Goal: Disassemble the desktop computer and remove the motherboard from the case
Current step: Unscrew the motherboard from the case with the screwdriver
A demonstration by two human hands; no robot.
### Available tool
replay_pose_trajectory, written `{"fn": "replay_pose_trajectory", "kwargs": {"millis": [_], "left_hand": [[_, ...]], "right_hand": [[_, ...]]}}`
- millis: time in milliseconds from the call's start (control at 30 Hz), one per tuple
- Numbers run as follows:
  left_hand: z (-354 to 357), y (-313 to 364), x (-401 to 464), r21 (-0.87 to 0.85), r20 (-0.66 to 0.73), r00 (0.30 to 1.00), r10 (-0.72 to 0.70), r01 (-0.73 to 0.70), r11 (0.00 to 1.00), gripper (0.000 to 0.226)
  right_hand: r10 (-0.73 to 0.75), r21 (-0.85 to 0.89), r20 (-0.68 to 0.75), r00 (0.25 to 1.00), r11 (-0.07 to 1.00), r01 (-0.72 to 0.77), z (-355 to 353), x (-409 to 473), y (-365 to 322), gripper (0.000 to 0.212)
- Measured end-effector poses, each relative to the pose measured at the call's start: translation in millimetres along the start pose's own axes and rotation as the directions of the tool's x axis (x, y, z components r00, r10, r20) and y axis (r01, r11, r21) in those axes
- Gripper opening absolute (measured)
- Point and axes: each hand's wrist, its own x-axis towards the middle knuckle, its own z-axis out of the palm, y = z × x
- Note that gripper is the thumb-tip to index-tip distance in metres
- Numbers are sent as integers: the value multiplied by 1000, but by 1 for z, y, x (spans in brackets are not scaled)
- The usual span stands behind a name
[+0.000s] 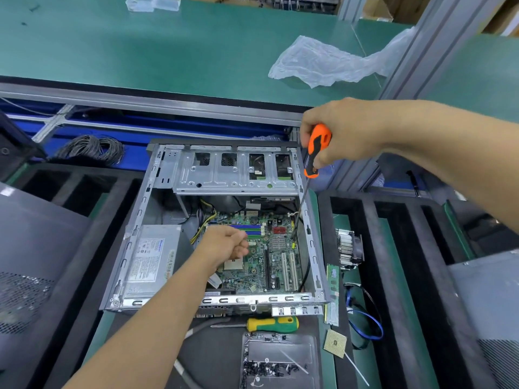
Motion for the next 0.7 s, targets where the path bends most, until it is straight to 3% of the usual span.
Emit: {"fn": "replay_pose_trajectory", "kwargs": {"millis": [100,233,433,600,700], "left_hand": [[-1,-3,-1,159,-14,998,66,-63,985,23],[-2,-2,-2,171,0,999,41,-40,984,23],[1,-1,-5,179,49,998,-29,20,984,24],[-1,0,-5,38,32,999,32,-33,999,11],[-1,2,-1,-6,21,996,89,-89,996,14]], "right_hand": [[39,-75,-21,999,996,-41,4,-1,-2,49],[53,-333,-171,984,937,-108,9,-5,-10,72],[14,-183,-88,996,983,-30,6,-4,-7,32],[52,-25,20,998,998,-51,2,-7,-10,20],[90,-89,40,995,992,-86,2,-8,-11,29]]}}
